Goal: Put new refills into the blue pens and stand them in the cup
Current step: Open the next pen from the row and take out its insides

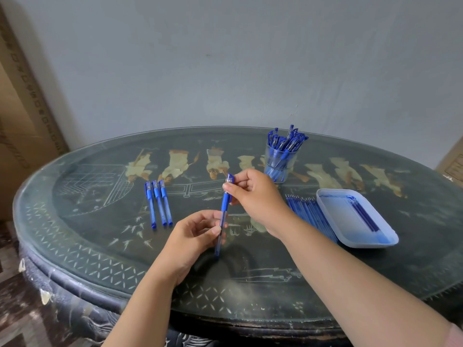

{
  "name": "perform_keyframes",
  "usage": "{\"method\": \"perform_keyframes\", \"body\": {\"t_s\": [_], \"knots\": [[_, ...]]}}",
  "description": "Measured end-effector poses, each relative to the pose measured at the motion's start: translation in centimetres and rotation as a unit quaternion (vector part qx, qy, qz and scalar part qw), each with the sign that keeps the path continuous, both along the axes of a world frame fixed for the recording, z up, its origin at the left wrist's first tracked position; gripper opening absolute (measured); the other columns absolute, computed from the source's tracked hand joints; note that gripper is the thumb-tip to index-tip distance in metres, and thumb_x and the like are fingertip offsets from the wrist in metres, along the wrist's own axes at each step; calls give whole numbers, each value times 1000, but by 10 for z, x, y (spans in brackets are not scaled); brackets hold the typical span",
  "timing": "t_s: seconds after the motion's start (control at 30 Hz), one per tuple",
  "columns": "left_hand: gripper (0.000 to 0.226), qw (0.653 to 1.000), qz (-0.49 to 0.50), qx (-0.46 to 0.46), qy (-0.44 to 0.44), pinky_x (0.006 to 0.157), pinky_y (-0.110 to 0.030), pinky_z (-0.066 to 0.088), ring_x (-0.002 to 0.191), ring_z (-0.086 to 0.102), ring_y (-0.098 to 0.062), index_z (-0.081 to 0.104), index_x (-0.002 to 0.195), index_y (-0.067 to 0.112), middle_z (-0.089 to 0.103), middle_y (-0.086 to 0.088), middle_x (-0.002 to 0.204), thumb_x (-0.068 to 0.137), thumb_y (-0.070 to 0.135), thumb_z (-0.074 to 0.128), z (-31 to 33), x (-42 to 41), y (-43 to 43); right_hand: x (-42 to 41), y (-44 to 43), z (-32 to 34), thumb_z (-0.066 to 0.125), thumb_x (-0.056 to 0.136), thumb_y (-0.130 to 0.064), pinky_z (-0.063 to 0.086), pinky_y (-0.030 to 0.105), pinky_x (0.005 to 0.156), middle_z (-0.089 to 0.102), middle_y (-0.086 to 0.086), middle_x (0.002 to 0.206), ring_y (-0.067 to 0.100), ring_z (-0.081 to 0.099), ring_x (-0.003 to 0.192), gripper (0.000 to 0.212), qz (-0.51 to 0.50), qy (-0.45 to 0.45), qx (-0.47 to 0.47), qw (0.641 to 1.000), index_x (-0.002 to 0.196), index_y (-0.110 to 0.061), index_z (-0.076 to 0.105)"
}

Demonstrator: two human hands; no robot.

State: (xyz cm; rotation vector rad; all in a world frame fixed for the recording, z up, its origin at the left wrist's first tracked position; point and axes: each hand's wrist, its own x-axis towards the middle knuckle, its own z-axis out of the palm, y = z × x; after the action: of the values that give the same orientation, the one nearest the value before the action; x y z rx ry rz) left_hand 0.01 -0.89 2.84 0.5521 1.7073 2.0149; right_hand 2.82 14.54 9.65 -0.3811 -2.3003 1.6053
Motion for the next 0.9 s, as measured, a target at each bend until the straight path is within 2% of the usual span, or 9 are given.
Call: {"method": "perform_keyframes", "body": {"t_s": [0.1, 0.2, 0.27, 0.37, 0.47, 0.6, 0.73, 0.9], "knots": [[21, 1000, 18, 10, -7, 68, -30, 53, 75, 62, -17, 72, 106, 13, 71, -3, 85, 92, 2, 60, 5, -2, 5, 2, 7, 9, 66, 93, -15, 60, 38, 81, 70, 2, 88, 19, 71, 79, 5, 1, 21, -27, 999, 95, -18, 63], [28, 996, 57, 56, -35, 87, -36, 53, 95, 68, -20, 71, 112, 16, 74, -5, 108, 85, 14, 66, 12, -6, 13, 0, 26, 27, 65, 93, -12, 61, 36, 75, 69, 4, 89, 15, 70, 74, 6, -48, 66, -62, 995, 96, -16, 61], [33, 992, 95, 71, -37, 92, -38, 52, 103, 68, -21, 71, 111, 19, 73, -4, 112, 79, 24, 68, 14, -11, 18, -7, 47, 44, 65, 93, -11, 61, 39, 75, 68, 3, 88, 16, 69, 73, 9, -97, 108, -45, 988, 94, -17, 59], [29, 987, 126, 89, -47, 92, -39, 53, 107, 67, -20, 67, 116, 21, 73, -1, 113, 87, 18, 64, 12, -20, 24, -19, 82, 72, 67, 91, -11, 61, 44, 72, 65, -1, 83, 19, 68, 69, 18, -180, 178, 24, 967, 91, -26, 56], [27, 985, 145, 87, -43, 88, -37, 54, 107, 67, -21, 67, 116, 22, 73, 1, 112, 91, 14, 62, 9, -27, 30, -29, 109, 98, 66, 89, -9, 61, 41, 68, 62, -3, 80, 26, 69, 75, 28, -251, 249, 68, 933, 94, -32, 51], [24, 980, 173, 85, -39, 86, -38, 56, 104, 68, -22, 68, 114, 19, 72, -2, 111, 92, 11, 61, 1, -31, 33, -48, 134, 113, 63, 89, -9, 58, 38, 76, 57, -10, 73, 21, 66, 73, 31, -294, 313, 121, 895, 98, -35, 48], [24, 977, 181, 100, -52, 83, -36, 57, 103, 68, -26, 69, 113, 17, 72, -6, 111, 91, 9, 61, -4, -36, 31, -70, 145, 103, 61, 91, -7, 48, 18, 67, 55, -10, 74, 16, 60, 70, 21, -268, 280, 179, 904, 102, -24, 53], [24, 978, 175, 100, -53, 81, -32, 60, 99, 69, -25, 69, 111, 16, 72, -8, 110, 91, 8, 60, -5, -38, 34, -83, 155, 69, 64, 92, -16, 45, 27, 70, 63, -2, 73, 19, 61, 78, 10, -220, 97, 256, 936, 101, -18, 60]]}}
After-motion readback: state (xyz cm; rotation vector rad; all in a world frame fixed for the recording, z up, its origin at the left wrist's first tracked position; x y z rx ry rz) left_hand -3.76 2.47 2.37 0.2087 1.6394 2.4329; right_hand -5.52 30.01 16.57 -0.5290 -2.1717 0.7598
